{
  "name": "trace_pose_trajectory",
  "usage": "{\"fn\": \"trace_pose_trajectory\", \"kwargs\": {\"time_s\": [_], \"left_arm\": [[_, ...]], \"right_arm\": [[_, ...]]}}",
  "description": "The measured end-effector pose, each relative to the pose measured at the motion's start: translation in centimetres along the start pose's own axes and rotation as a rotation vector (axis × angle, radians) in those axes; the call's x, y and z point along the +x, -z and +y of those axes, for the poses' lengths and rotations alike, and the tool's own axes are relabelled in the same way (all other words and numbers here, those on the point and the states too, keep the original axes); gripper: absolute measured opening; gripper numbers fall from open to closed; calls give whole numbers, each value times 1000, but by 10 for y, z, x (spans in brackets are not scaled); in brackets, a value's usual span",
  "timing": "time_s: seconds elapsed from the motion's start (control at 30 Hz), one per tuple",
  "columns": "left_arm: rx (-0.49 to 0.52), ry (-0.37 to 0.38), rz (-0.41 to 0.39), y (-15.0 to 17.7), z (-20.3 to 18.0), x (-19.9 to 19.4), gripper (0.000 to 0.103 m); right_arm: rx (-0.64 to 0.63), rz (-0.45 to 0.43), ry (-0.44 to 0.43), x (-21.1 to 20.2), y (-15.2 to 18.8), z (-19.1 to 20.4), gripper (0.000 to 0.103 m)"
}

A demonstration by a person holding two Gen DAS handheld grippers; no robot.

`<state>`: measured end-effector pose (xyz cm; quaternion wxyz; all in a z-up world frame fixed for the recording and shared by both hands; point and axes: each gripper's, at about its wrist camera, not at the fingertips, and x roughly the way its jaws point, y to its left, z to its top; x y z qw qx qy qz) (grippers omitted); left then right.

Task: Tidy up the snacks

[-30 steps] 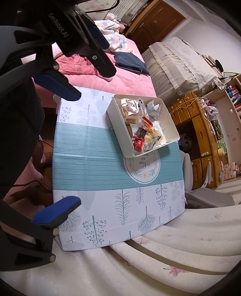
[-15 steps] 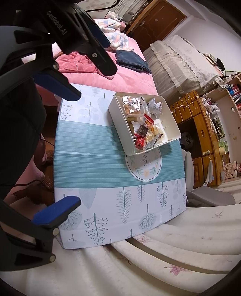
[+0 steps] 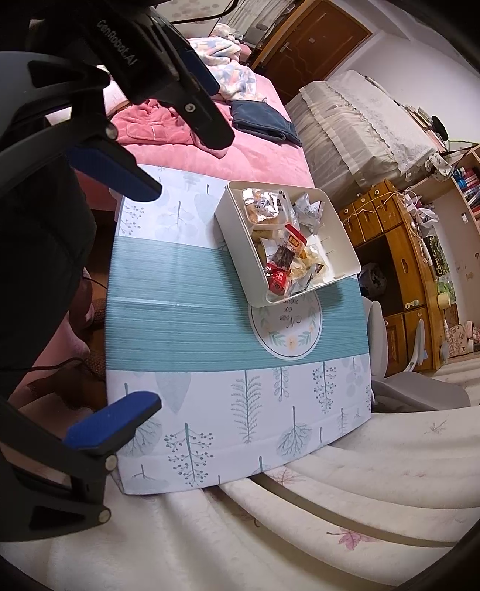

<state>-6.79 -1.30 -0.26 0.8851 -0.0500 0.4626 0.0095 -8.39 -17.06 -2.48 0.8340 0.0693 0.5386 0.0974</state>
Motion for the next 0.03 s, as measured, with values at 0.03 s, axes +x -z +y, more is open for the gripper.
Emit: {"fn": "trace_pose_trajectory", "kwargs": {"time_s": [0.03], "left_arm": [[-2,0,-4,-1,-1,0,100]], "right_arm": [[-2,-1,0,0,-1,-1,103]]}}
